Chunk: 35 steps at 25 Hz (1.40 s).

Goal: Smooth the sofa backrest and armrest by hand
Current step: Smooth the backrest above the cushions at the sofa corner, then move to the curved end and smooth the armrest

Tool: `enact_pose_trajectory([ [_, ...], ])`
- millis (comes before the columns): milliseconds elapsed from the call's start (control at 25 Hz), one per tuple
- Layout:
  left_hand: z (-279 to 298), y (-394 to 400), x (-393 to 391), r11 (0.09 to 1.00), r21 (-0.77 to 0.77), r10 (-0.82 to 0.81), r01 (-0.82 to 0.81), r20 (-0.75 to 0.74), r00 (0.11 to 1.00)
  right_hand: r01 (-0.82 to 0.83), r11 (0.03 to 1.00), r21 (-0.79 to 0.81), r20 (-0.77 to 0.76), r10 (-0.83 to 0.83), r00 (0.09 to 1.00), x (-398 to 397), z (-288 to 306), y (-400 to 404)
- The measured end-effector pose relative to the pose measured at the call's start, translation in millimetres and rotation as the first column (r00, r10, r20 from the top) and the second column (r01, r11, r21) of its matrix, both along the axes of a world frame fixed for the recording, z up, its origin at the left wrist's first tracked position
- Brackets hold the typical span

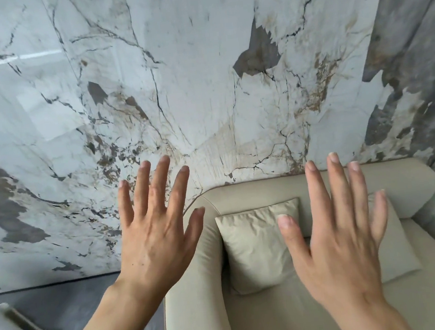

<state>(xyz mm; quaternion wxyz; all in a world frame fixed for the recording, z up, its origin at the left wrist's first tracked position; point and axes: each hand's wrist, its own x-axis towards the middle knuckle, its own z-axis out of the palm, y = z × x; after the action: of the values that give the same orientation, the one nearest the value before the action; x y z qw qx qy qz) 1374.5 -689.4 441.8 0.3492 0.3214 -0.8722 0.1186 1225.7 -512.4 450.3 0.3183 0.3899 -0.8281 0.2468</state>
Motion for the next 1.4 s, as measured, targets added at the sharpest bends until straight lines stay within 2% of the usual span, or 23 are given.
enact_pose_trajectory([
  [240,-10.0,-85.5,6.5,0.989,0.0,-0.149,0.149,-0.052,0.988,0.131,0.991,0.034,-0.044,-0.129,0.991,34.9,-0.9,-66.2],
  [440,-7.2,-182.7,19.8,0.963,0.014,-0.268,0.269,-0.035,0.963,0.287,0.956,0.056,-0.053,-0.284,0.957,79.6,7.2,-146.9],
  [640,-2.2,-225.1,18.2,0.93,0.005,-0.368,0.368,-0.021,0.93,0.388,0.918,0.077,-0.018,-0.388,0.921,98.5,12.7,-180.9],
  [1080,5.5,-219.5,-21.3,0.841,-0.052,-0.539,0.539,0.018,0.842,0.557,0.831,-0.01,0.023,-0.556,0.831,94.1,7.9,-168.2],
  [1280,5.4,-205.2,-56.6,0.799,-0.054,-0.6,0.599,-0.01,0.8,0.62,0.783,0.048,-0.006,-0.621,0.784,80.5,6.2,-152.8],
  [1400,4.9,-211.2,-78.4,0.741,-0.062,-0.67,0.668,-0.029,0.741,0.69,0.721,0.059,-0.033,-0.69,0.723,80.1,6.3,-159.9],
])
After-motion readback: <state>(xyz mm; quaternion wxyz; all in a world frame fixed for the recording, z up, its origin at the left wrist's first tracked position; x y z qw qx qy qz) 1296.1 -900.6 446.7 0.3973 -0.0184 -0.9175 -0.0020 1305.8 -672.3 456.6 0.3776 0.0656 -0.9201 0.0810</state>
